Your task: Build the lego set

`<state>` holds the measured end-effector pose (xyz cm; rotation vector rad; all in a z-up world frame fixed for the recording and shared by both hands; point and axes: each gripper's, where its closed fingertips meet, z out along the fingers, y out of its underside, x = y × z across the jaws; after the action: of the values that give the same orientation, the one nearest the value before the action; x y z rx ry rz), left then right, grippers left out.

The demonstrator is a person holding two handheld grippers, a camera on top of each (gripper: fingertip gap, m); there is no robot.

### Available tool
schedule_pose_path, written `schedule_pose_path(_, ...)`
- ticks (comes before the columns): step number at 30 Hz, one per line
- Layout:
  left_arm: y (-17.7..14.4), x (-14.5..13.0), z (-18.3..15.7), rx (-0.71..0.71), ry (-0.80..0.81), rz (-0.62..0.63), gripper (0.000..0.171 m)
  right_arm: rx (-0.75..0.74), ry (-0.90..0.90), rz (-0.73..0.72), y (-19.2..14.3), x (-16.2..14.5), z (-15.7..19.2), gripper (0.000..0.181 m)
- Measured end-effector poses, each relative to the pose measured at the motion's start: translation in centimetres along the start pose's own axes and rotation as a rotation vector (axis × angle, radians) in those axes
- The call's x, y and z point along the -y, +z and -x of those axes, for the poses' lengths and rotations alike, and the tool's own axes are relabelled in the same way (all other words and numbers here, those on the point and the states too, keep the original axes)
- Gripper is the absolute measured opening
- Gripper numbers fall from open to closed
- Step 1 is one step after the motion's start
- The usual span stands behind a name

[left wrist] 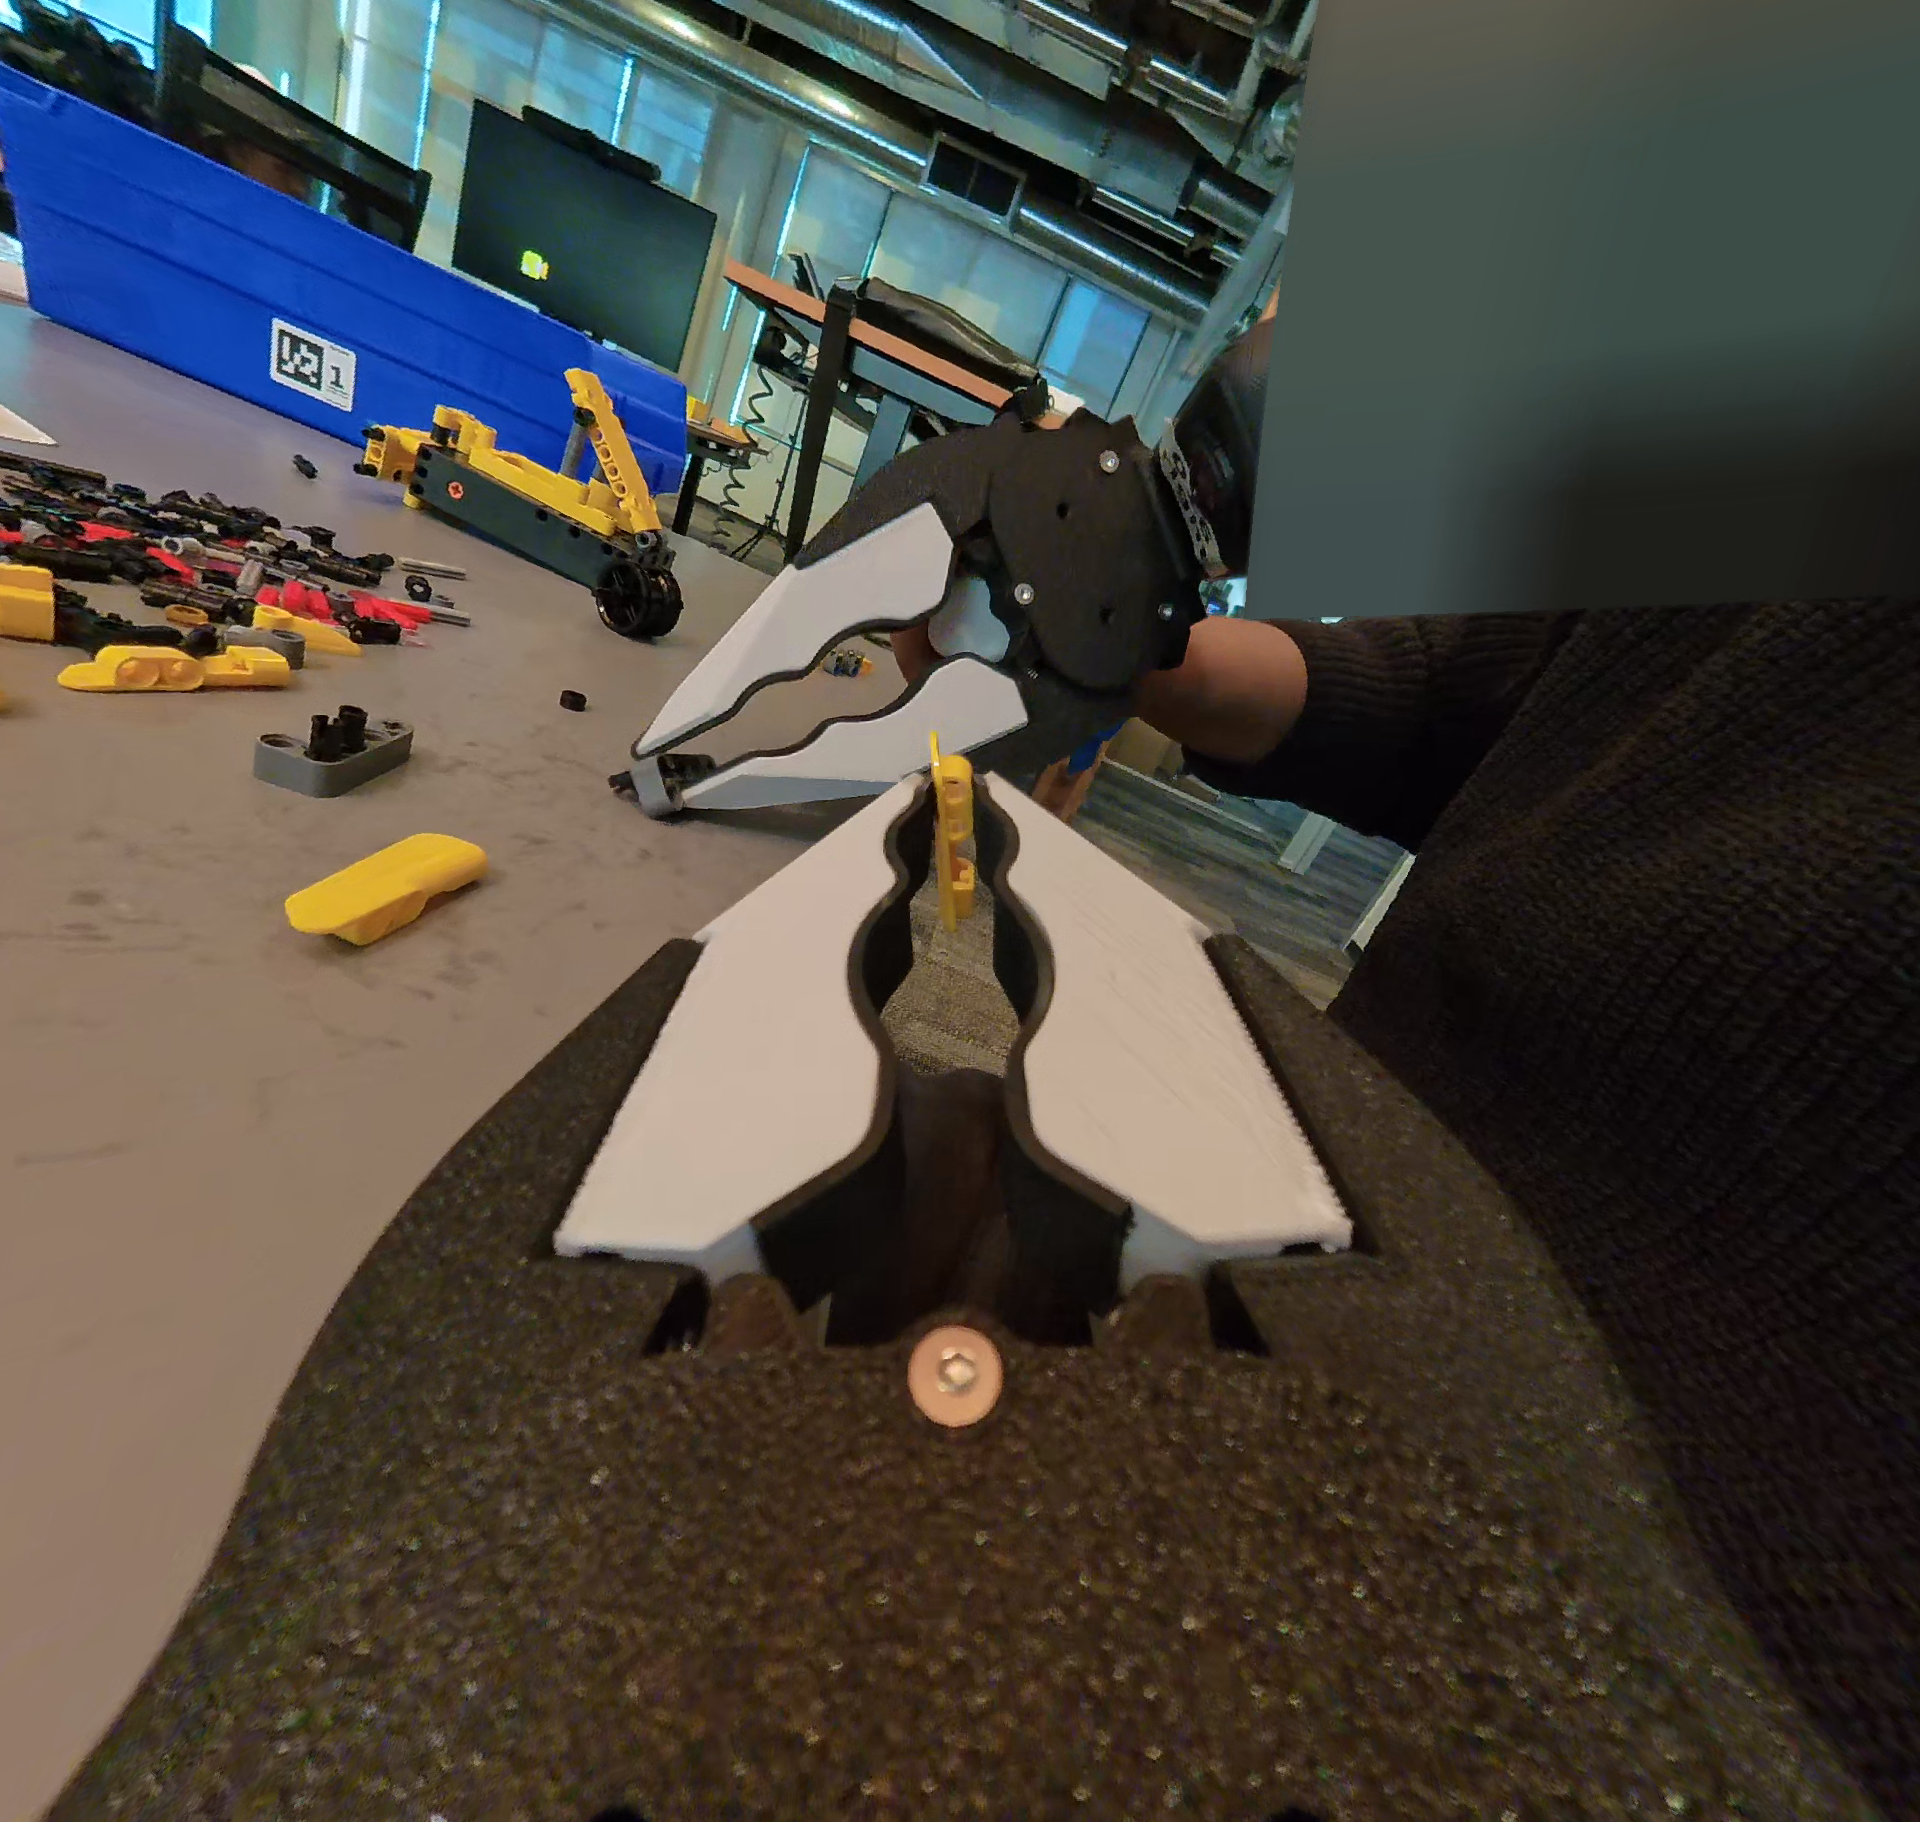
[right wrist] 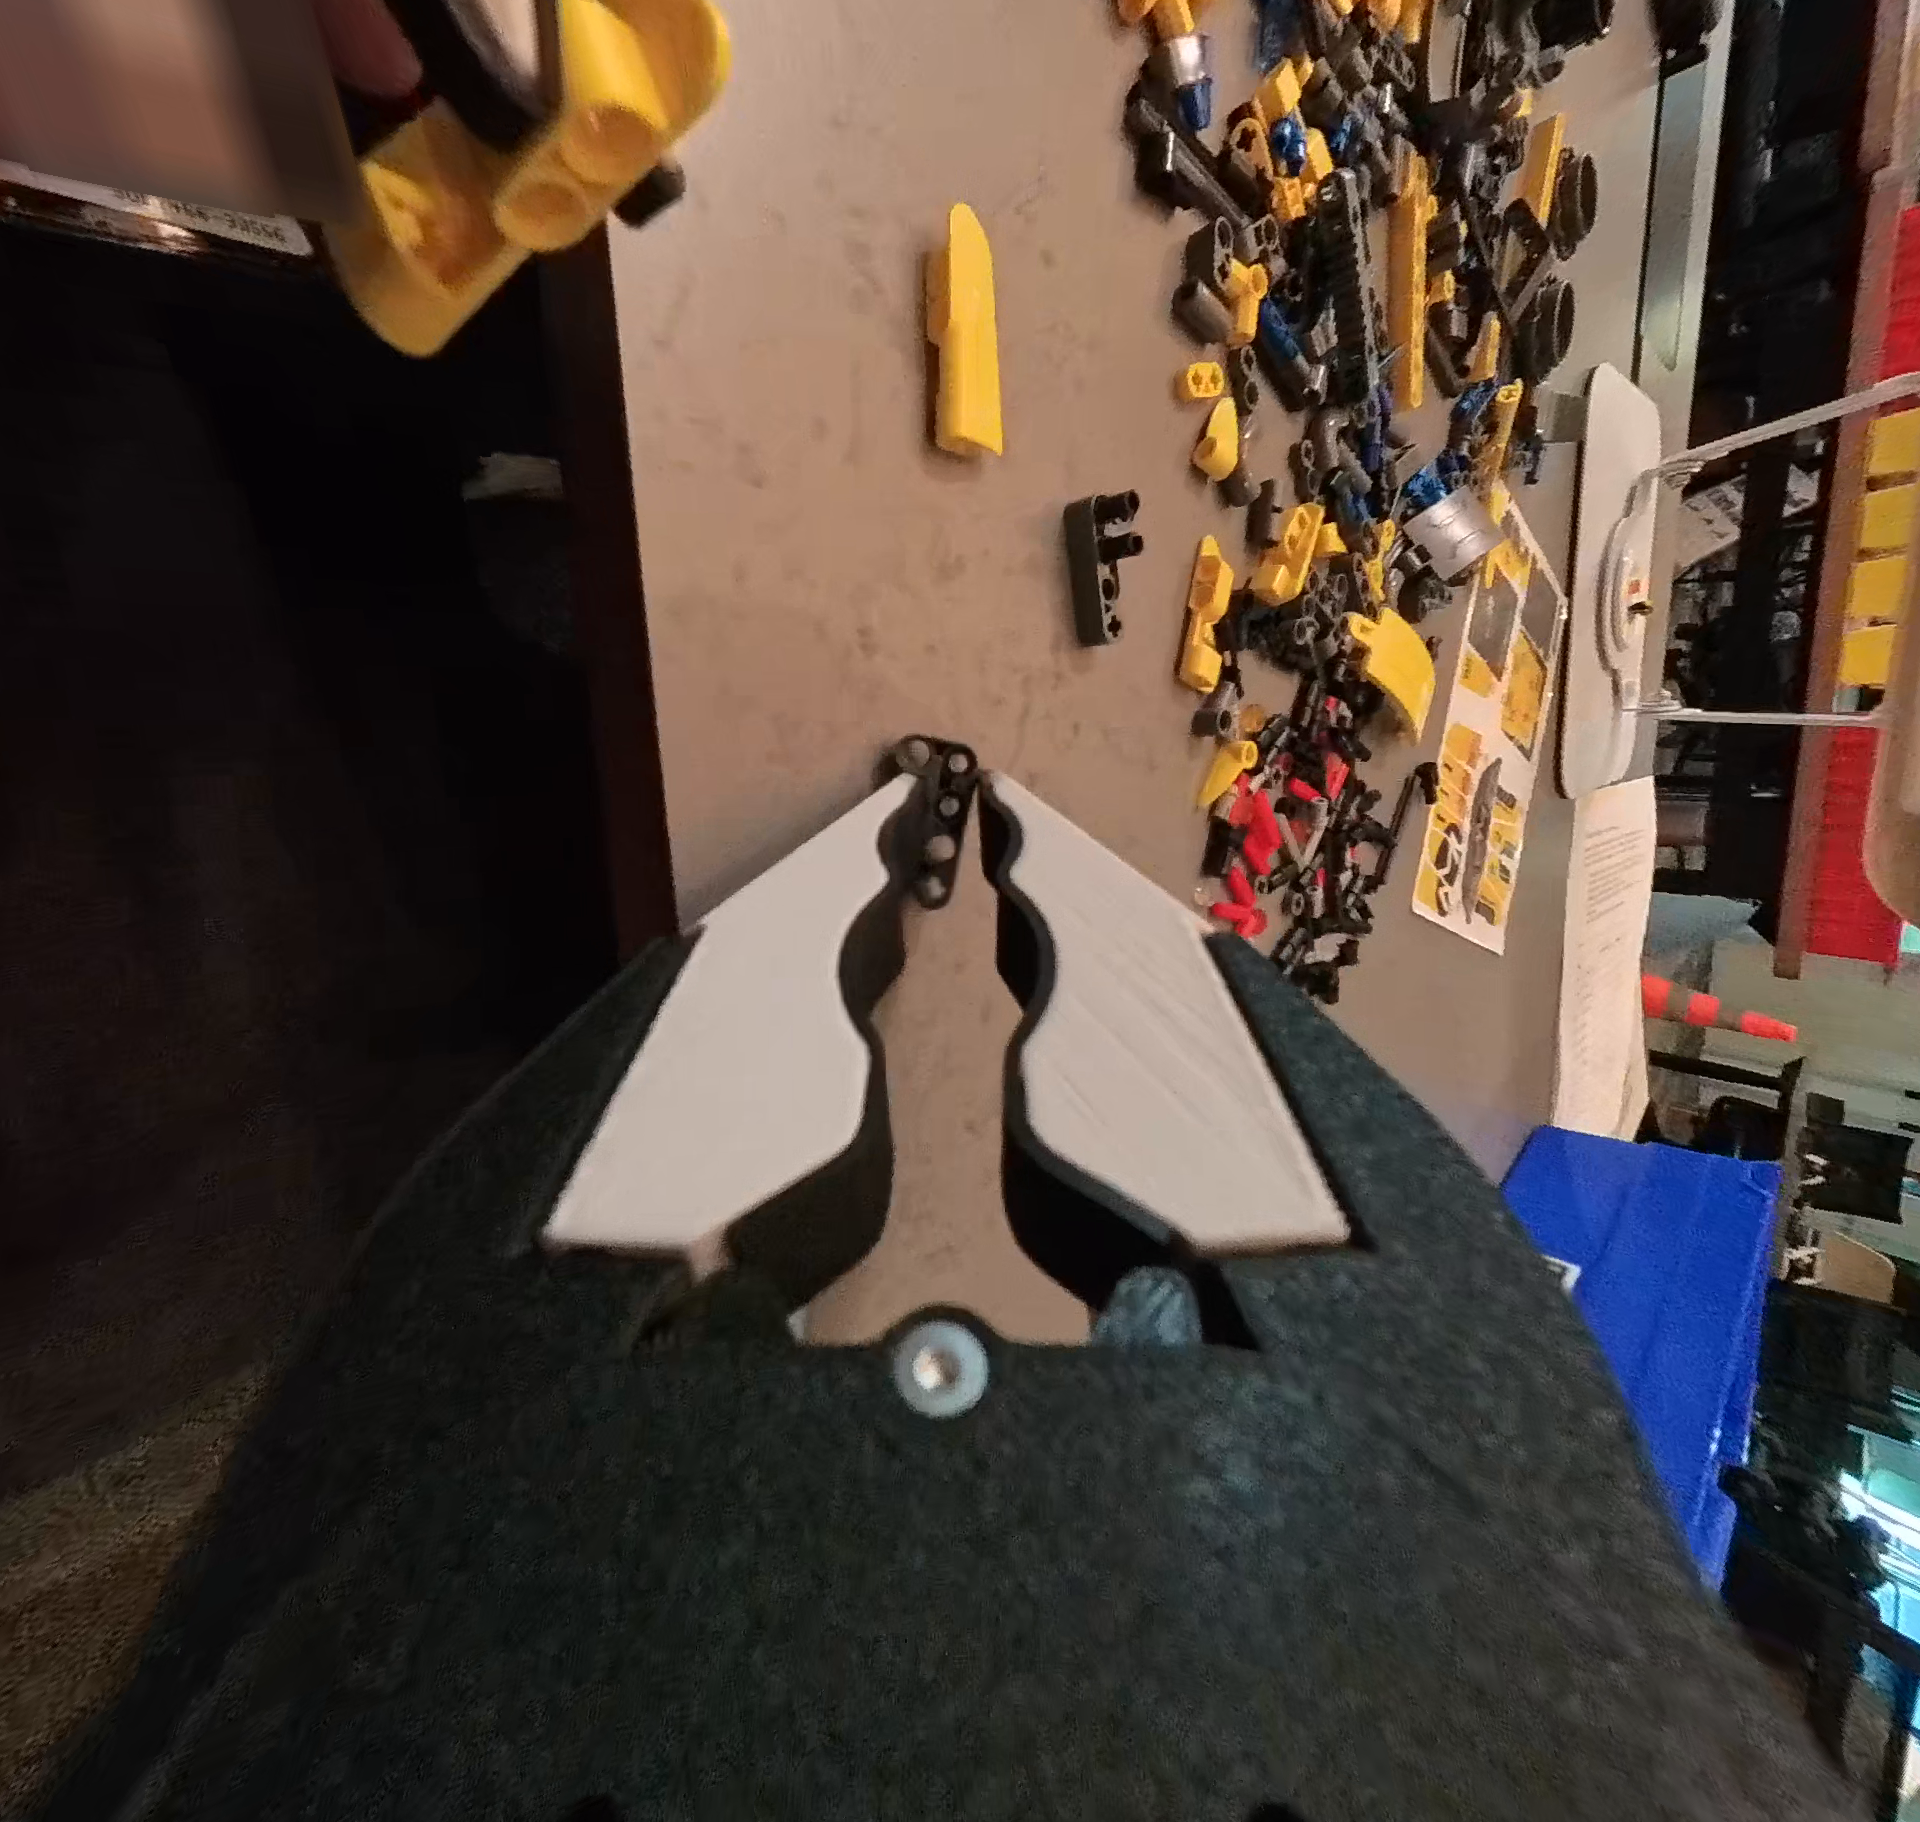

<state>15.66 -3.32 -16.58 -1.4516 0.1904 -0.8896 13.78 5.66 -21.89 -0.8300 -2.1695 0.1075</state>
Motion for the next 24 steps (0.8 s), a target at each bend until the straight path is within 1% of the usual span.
schedule_pose_path(3,0.0,0.1,0.0,0.001,-0.001,-0.003,0.006,0.038,0.063,0.017,0.0,0.1,0.1,0.008)
schedule_pose_path(5,-0.2,0.3,0.2,0.01,-0.012,-0.021,0.006,0.089,0.183,-0.041,-0.5,0.9,0.1,0.008)
schedule_pose_path(8,-0.7,1.0,0.9,0.029,-0.052,-0.062,0.006,0.205,0.449,-0.225,-2.5,3.2,-0.6,0.007)
schedule_pose_path(12,-1.3,2.1,1.3,0.003,-0.133,-0.127,0.006,0.463,0.853,-0.534,-6.0,7.1,-0.8,0.006)
schedule_pose_path(14,-1.4,2.3,1.0,-0.034,-0.179,-0.145,0.005,0.584,1.014,-0.644,-6.9,8.4,-0.4,0.006)
schedule_pose_path(16,-1.3,2.5,0.7,-0.064,-0.211,-0.165,0.005,0.668,1.134,-0.718,-7.1,9.0,-0.1,0.006)
schedule_pose_path(19,-1.3,2.8,0.2,-0.1,-0.246,-0.192,0.005,0.739,1.25,-0.805,-7.0,9.5,0.1,0.006)
schedule_pose_path(24,-1.3,2.8,0.1,-0.131,-0.285,-0.195,0.005,0.785,1.278,-0.845,-6.9,10.3,0.5,0.007)
